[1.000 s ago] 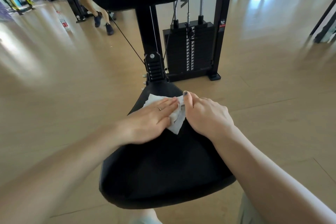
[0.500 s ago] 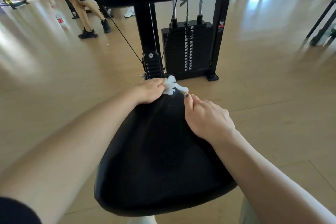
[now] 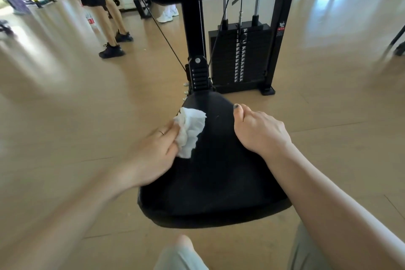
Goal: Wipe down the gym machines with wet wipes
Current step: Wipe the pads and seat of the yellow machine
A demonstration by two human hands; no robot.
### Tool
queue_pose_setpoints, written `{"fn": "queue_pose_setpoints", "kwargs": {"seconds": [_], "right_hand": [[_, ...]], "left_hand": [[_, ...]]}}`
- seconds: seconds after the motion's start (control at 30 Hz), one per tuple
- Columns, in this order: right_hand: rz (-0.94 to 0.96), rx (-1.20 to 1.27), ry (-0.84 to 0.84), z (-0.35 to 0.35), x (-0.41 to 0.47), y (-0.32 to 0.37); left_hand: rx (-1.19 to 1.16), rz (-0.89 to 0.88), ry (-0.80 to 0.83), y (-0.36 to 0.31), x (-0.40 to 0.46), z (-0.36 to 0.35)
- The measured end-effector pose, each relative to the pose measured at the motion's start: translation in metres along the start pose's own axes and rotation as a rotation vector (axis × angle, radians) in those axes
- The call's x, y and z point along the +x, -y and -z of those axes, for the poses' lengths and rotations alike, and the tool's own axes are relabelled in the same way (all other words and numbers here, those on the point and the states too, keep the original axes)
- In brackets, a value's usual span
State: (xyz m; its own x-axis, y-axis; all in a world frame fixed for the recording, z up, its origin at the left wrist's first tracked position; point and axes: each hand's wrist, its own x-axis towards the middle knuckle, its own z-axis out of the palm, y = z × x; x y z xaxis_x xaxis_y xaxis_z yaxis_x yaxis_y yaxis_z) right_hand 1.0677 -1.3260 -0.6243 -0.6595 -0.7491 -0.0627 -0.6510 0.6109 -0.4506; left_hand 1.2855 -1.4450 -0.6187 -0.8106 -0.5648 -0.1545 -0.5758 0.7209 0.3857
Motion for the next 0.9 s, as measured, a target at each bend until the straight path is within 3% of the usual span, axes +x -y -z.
{"fn": "queue_pose_setpoints", "kwargs": {"seconds": [0.07,0.13,0.33,0.43,0.57,0.7,0.9], "right_hand": [[0.000,0.007,-0.007,-0.001,0.002,-0.001],[0.002,0.013,-0.011,-0.001,0.001,-0.001],[-0.011,0.012,-0.014,0.000,0.003,-0.004],[-0.001,0.034,-0.019,-0.001,0.003,-0.006],[0.010,0.026,-0.010,0.000,0.004,-0.007],[-0.005,-0.002,-0.002,-0.001,0.007,-0.005],[-0.003,-0.008,-0.014,-0.001,0.005,-0.006]], "left_hand": [[0.164,-0.094,-0.026,-0.017,-0.001,-0.008],[0.158,-0.156,-0.016,-0.036,0.024,-0.008],[0.155,-0.032,0.101,-0.075,0.119,-0.014],[0.110,-0.154,0.077,-0.066,0.086,-0.016],[0.106,-0.293,0.030,-0.047,-0.027,-0.011],[0.133,-0.233,0.075,-0.033,-0.062,-0.003],[0.115,-0.024,-0.022,-0.028,0.033,-0.013]]}}
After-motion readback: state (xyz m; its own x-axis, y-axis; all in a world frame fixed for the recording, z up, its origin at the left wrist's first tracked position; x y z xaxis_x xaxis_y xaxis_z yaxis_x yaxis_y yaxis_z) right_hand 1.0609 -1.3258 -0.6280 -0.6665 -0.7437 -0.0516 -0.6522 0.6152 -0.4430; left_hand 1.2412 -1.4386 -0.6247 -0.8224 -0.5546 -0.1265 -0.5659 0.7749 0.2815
